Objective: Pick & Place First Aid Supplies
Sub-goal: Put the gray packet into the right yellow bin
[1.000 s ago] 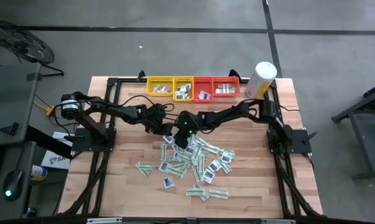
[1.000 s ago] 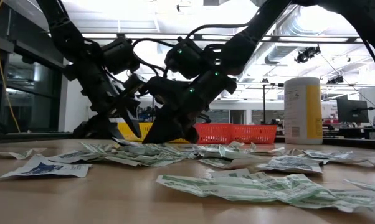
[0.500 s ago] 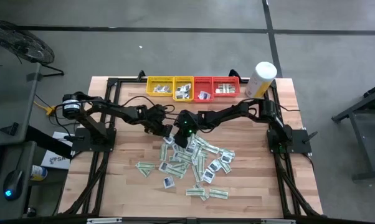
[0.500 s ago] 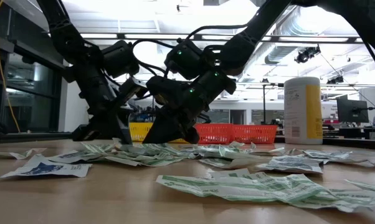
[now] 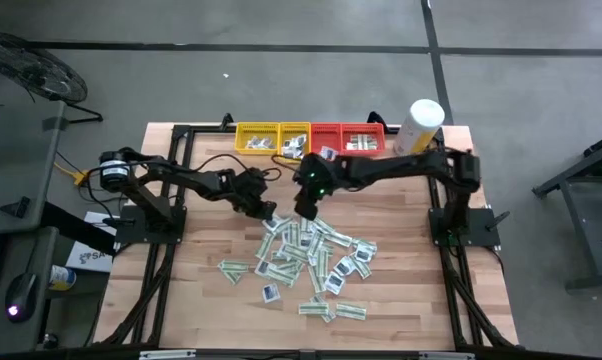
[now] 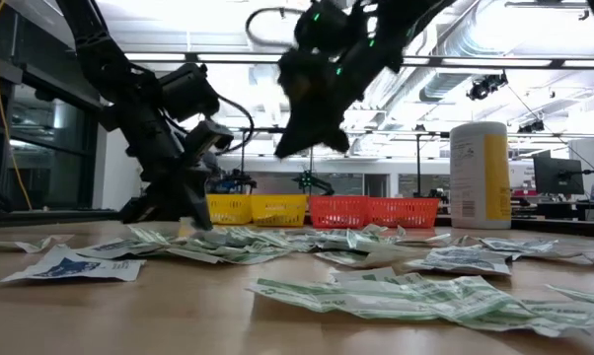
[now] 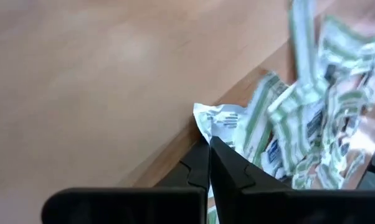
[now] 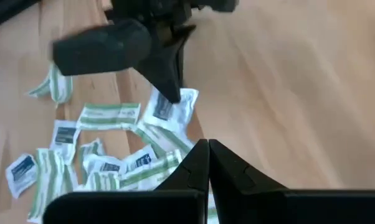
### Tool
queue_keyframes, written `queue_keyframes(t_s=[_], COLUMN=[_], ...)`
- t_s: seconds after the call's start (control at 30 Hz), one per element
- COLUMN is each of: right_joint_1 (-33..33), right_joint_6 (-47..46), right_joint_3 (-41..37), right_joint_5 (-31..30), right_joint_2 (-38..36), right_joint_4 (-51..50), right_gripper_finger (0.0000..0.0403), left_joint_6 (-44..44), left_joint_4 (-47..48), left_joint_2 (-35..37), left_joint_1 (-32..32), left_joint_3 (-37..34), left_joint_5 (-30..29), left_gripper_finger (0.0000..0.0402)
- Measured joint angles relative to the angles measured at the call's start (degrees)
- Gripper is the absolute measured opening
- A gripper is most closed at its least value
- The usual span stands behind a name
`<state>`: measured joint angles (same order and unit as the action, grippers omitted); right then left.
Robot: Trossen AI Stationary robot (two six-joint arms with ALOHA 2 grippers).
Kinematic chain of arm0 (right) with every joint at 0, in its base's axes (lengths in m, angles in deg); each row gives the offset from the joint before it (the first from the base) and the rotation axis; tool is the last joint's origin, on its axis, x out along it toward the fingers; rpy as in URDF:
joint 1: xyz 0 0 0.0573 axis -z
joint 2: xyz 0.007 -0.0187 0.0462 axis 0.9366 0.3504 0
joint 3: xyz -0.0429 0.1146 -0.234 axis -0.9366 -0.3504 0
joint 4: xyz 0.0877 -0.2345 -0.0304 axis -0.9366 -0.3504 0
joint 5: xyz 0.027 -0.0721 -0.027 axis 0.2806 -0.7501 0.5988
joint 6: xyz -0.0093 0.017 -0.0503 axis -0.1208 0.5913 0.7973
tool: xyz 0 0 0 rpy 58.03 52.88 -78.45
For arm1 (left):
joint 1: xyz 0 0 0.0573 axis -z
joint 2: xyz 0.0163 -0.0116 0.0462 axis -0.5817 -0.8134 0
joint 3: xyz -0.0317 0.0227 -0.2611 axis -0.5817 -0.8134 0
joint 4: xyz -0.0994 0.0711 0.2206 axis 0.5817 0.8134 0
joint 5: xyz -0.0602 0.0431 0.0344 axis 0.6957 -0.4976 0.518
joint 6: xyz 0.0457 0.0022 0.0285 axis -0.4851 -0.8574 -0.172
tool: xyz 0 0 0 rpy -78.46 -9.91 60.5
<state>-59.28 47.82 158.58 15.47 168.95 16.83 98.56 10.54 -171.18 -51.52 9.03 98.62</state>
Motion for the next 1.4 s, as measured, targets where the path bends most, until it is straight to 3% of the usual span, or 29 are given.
queue_keyframes(t_s=[0.27, 0.5, 0.8, 1.03, 1.4], right_joint_1=[0.75, 0.82, 1.95, 3.21, 3.79], right_joint_6=[0.93, -0.58, -2.57, -3.38, -3.19], right_joint_3=[0.08, 0.09, 0.09, 0.09, 0.17], right_joint_5=[-7.65, -14.69, -16.62, -16.8, -17.04], right_joint_2=[-9.83, -13.42, -14.08, -14.11, -14.11], right_joint_4=[-9.98, -18.01, -22.41, -23.06, -23.27], right_gripper_finger=[0.0, 0.0, 0.0, 0.0, 0.0], left_joint_6=[-10.35, -14.59, -19.09, -22.76, -20.52], left_joint_4=[-4.47, 0.08, 16.43, 20.95, 23.24], left_joint_2=[6.26, 5.7, -2.05, -9.6, -15.82], left_joint_1=[-4.08, -8.77, -15.48, -17.55, -17.83], left_joint_3=[2.53, 12.45, 27.91, 36.65, 40.41], left_joint_5=[-7.09, -13.72, -15.71, -16.99, -21.26], left_gripper_finger=[0.0001, 0.0, 0.0, 0.0, 0.0008])
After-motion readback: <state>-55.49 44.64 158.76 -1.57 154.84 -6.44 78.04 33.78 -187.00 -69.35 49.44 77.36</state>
